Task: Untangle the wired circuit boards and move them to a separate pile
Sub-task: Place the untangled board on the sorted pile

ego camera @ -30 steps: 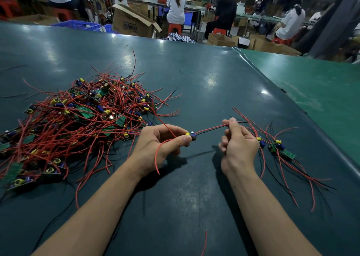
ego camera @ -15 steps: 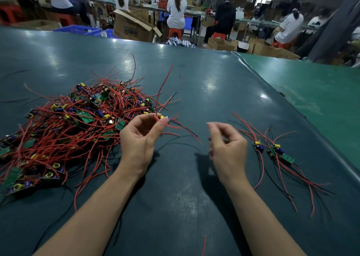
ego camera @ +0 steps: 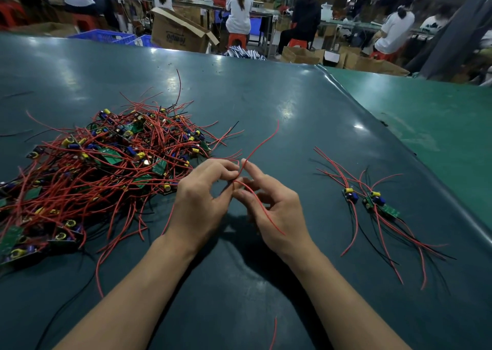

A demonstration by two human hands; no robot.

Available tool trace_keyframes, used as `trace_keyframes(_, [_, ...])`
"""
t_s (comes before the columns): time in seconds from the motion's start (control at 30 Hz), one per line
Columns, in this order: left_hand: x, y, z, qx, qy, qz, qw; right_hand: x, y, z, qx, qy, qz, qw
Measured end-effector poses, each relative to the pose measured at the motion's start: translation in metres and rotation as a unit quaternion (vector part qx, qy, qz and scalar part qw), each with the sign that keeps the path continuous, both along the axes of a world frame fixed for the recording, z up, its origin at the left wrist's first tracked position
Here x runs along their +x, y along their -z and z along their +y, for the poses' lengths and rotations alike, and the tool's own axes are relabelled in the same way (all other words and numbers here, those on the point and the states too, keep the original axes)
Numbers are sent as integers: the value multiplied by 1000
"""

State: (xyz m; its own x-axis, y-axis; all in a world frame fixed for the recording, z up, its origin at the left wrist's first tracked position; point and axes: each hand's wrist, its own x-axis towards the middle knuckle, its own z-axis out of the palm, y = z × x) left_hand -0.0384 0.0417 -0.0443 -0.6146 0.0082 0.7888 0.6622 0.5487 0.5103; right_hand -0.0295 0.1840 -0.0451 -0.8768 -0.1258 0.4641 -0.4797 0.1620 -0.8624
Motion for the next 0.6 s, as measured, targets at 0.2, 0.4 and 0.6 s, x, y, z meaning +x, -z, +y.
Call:
trace_keyframes(0.2, [-1, -5, -1, -106, -27, 70, 992, -1, -11, 6, -202, -11, -121, 972])
trace_keyframes(0.4, [0, -5, 0, -89, 18, -10, 996, -6, -20, 16, -298, -23, -194, 935])
trace_keyframes(0.6, [3, -7, 2, -59, 60, 11, 996, -6, -20, 16, -290, -60, -253, 921])
